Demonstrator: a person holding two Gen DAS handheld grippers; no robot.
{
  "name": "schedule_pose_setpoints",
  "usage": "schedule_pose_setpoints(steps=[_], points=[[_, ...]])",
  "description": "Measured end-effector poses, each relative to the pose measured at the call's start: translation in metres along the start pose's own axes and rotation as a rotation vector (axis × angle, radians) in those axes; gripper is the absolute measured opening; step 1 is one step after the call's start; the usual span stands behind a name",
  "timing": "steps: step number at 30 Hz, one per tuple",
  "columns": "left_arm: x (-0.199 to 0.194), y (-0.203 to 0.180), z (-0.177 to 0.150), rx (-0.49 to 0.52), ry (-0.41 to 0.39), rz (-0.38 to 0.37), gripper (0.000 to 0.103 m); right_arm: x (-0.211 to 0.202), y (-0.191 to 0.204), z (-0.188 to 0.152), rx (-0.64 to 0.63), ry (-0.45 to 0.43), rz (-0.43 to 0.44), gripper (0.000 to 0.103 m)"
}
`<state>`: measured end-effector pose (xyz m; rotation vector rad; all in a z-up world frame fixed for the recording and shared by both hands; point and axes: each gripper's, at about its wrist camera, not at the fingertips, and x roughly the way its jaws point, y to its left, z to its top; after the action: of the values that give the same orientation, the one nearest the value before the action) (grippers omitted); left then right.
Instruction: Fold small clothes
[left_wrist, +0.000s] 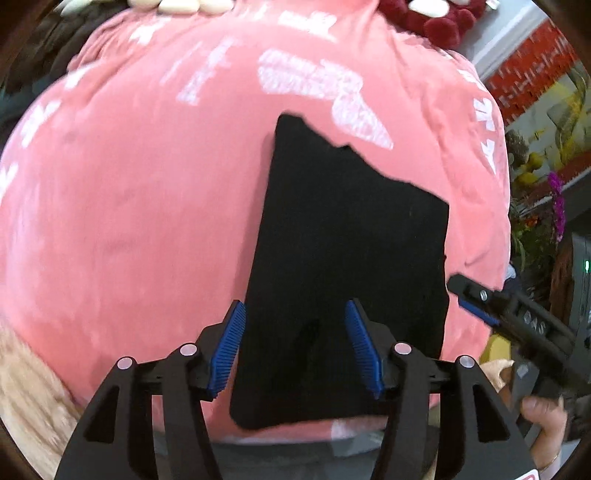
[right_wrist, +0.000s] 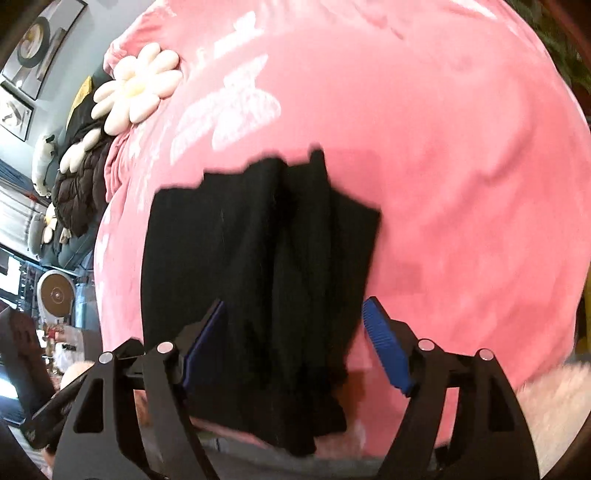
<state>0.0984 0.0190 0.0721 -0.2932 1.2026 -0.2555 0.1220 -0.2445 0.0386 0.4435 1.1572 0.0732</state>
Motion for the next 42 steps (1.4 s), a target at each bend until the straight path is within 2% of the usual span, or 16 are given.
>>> schedule_pose_setpoints(steps=[1, 3, 4, 5, 9, 10, 12, 13, 14, 15, 21, 23, 28, 33, 36, 42], points=[[0.001, -0.002, 0.003, 0.015, -0.003, 0.008, 0.054, 0.005, 0.005, 0.010, -0.014, -0.020, -0.014, 0.073], [0.003, -0.006, 0.008, 0.047, -0.008, 0.023, 0.054, 0.013, 0.007, 0.018, -0.039, -0.018, 0.011, 0.052], [0.002, -0.005, 0.006, 0.057, -0.008, 0.025, 0.054, 0.027, 0.009, 0.026, -0.054, 0.023, 0.024, 0.017], [0.003, -0.007, 0.007, 0.072, -0.005, 0.027, 0.054, 0.032, 0.009, 0.027, -0.055, 0.047, 0.026, 0.008], [0.008, -0.013, 0.007, 0.112, 0.014, 0.043, 0.054, 0.006, 0.025, 0.036, -0.141, -0.075, -0.003, 0.005], [0.012, -0.017, 0.008, 0.119, 0.018, 0.046, 0.054, 0.014, 0.025, 0.038, -0.154, -0.067, -0.029, 0.005], [0.018, -0.015, 0.007, 0.124, 0.029, 0.049, 0.054, 0.047, 0.015, 0.037, -0.133, 0.047, -0.070, 0.010], [0.021, -0.015, 0.006, 0.123, 0.034, 0.052, 0.054, 0.044, 0.006, 0.035, -0.077, 0.027, -0.039, 0.017], [0.023, -0.015, 0.007, 0.124, 0.038, 0.057, 0.054, 0.037, 0.002, 0.033, -0.039, 0.008, -0.032, 0.032], [0.024, -0.015, 0.006, 0.131, 0.040, 0.067, 0.055, 0.027, -0.003, 0.029, -0.004, -0.004, -0.022, 0.038], [0.027, -0.004, 0.000, 0.132, 0.065, 0.063, 0.060, -0.012, -0.016, -0.016, 0.049, -0.032, -0.007, 0.045], [0.028, -0.002, -0.003, 0.132, 0.071, 0.063, 0.060, -0.016, -0.018, -0.032, 0.040, -0.016, -0.029, 0.058], [0.025, -0.002, -0.011, 0.145, 0.075, 0.077, 0.064, -0.011, -0.018, -0.060, 0.042, 0.010, -0.021, 0.065], [0.027, -0.001, -0.016, 0.137, 0.103, 0.069, 0.070, -0.001, -0.011, -0.063, 0.031, 0.030, -0.009, 0.072], [0.034, 0.003, -0.014, 0.091, 0.141, -0.007, 0.077, 0.007, -0.011, -0.062, 0.044, 0.045, 0.018, 0.075], [0.064, 0.031, -0.008, -0.119, 0.199, -0.128, 0.079, 0.031, -0.016, -0.060, 0.097, 0.081, 0.071, 0.079]])
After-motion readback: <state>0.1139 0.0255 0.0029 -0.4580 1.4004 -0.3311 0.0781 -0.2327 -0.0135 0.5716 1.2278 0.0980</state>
